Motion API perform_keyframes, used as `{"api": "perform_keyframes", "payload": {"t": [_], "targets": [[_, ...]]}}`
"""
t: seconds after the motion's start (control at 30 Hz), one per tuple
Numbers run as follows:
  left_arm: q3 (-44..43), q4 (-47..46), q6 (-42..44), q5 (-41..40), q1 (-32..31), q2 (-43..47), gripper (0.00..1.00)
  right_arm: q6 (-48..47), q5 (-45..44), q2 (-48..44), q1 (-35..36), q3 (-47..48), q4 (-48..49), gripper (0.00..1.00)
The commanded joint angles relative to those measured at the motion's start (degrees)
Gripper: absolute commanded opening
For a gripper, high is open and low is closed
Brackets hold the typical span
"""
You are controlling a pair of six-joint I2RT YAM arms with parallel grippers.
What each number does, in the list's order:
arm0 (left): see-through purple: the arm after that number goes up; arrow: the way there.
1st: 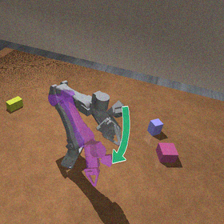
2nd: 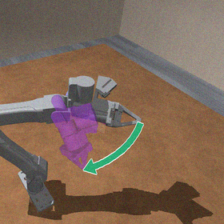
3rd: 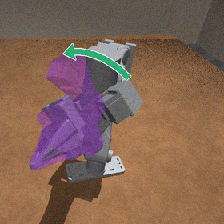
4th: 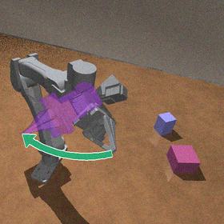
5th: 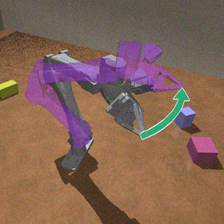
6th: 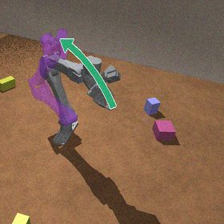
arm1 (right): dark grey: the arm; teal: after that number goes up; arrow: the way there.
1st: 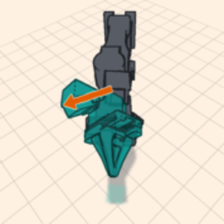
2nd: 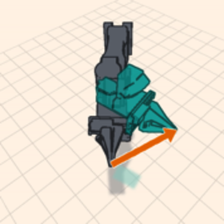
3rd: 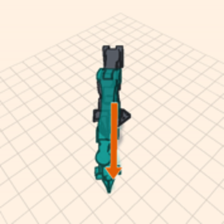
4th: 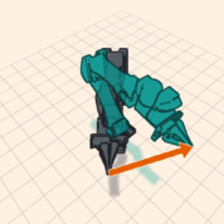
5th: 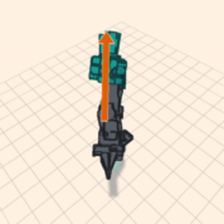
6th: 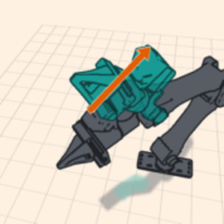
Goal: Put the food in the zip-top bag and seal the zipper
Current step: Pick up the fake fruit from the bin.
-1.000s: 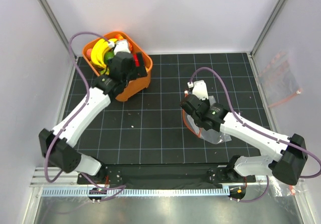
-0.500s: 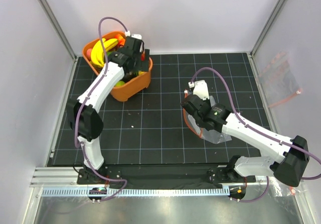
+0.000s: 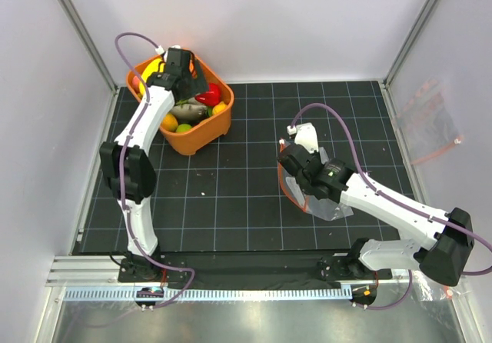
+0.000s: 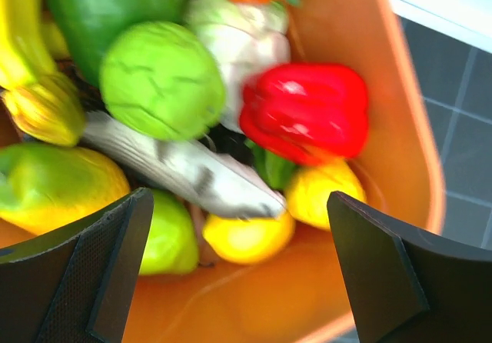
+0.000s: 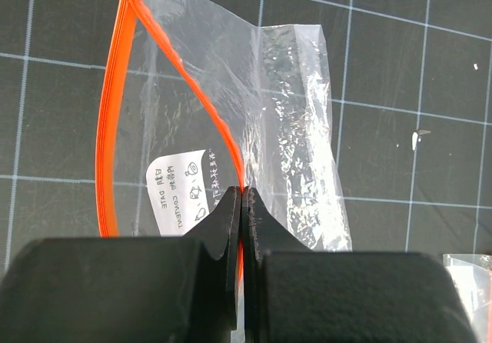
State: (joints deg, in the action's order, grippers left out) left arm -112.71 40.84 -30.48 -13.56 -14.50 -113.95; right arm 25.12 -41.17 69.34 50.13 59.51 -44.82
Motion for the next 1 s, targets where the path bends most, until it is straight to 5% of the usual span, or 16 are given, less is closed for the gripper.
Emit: {"api": "perform_keyframes", "payload": {"t": [0.0,0.33,0.5,0.7,0.83,0.97], "targets": [[-3.13,-3.22,-1.54,0.56,1.49,-1.36,1.00,-0.95,0.91,-1.14,-0.12,0.17,1.84,0.01],[-21.48,7.14,2.53,1.43,5.19,-15.59,1.00,-1.75,3.20,0.00,-0.12,0.44,2.72,0.01],[-20.28,6.98,2.09,-0.94,5.71,-17.80,0.99,-2.01,3.37,0.88,-0.12,0.87,3.16,0.01],[-17.47,7.15,1.83,-1.03,5.89,-17.45,0.78,-2.19,3.55,1.58,-0.03,1.14,3.60,0.01],[-12.83,4.26,1.21,0.02,5.89,-13.41,0.53,-1.92,3.02,1.59,-0.12,1.23,2.98,0.01],[-7.45,0.82,0.86,1.52,5.89,-5.69,0.50,-1.66,2.76,0.89,-0.12,1.23,2.81,0.01]]}}
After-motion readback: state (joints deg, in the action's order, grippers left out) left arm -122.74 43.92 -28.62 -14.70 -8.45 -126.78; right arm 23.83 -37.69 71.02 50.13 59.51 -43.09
